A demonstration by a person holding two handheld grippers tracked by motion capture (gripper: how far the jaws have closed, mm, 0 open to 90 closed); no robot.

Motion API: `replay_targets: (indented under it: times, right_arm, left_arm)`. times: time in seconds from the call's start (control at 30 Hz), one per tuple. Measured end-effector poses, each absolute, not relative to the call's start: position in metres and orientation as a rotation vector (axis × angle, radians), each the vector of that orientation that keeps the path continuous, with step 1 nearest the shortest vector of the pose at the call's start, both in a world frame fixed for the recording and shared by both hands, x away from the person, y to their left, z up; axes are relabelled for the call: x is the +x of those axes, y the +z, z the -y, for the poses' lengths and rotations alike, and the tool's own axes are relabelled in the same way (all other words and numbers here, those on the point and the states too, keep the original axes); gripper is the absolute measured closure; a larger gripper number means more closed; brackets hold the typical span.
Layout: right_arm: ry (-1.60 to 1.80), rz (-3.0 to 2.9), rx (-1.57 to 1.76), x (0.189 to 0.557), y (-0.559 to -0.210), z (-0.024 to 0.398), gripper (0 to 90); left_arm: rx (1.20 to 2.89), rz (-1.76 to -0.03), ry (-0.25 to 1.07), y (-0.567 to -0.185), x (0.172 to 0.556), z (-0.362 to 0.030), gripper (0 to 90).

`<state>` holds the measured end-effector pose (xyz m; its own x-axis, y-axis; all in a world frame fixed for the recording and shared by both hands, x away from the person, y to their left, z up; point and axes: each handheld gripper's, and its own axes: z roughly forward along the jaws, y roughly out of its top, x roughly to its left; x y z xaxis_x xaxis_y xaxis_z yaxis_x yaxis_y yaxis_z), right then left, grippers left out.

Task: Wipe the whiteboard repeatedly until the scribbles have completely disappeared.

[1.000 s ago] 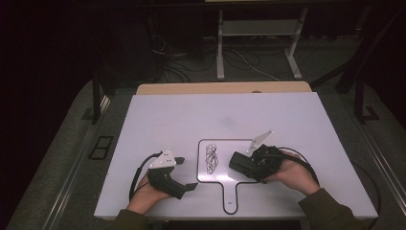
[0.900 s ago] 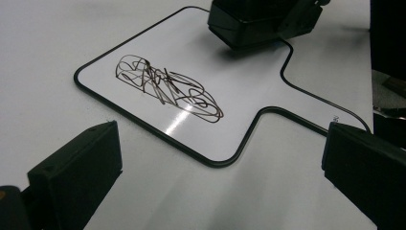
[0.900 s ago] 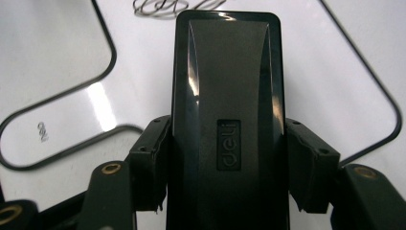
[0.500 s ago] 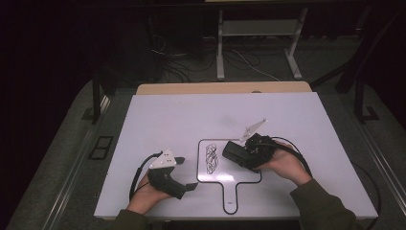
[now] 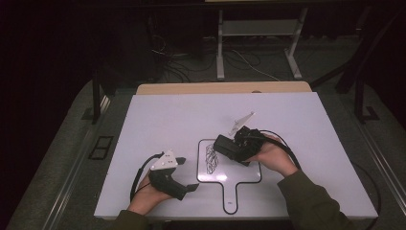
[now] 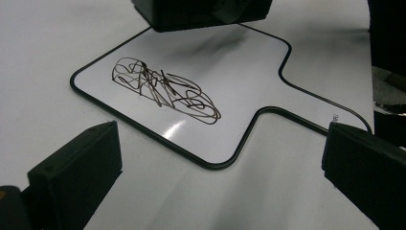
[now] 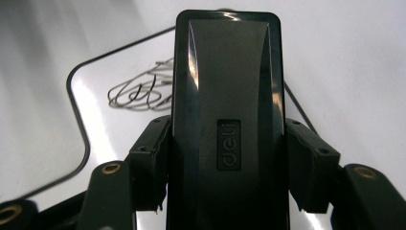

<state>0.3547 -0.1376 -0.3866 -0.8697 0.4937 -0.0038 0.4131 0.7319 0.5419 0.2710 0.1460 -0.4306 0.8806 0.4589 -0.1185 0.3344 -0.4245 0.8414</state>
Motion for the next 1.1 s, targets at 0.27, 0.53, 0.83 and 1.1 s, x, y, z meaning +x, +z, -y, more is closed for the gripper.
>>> replay_targets:
  times: [0.27,0.53,0.83,1.1]
  right_arm:
    - [0.782,-2.793,0.703,0.370,-0.388,0.115,38.5]
    - [0.718,-2.807,0.698,0.391,-0.400,0.094,38.5]
    - [0.687,-2.820,0.699,0.401,-0.413,0.079,38.5]
    - [0.644,-2.830,0.694,0.406,-0.421,0.078,38.5]
  left_arm:
    - [2.039,-0.578,0.162,-0.430,0.271,-0.147,0.0]
    - [2.039,-0.583,0.162,-0.430,0.271,-0.149,0.0]
    - [2.039,-0.580,0.161,-0.430,0.271,-0.149,0.0]
    - [2.045,-0.572,0.160,-0.430,0.272,-0.150,0.0]
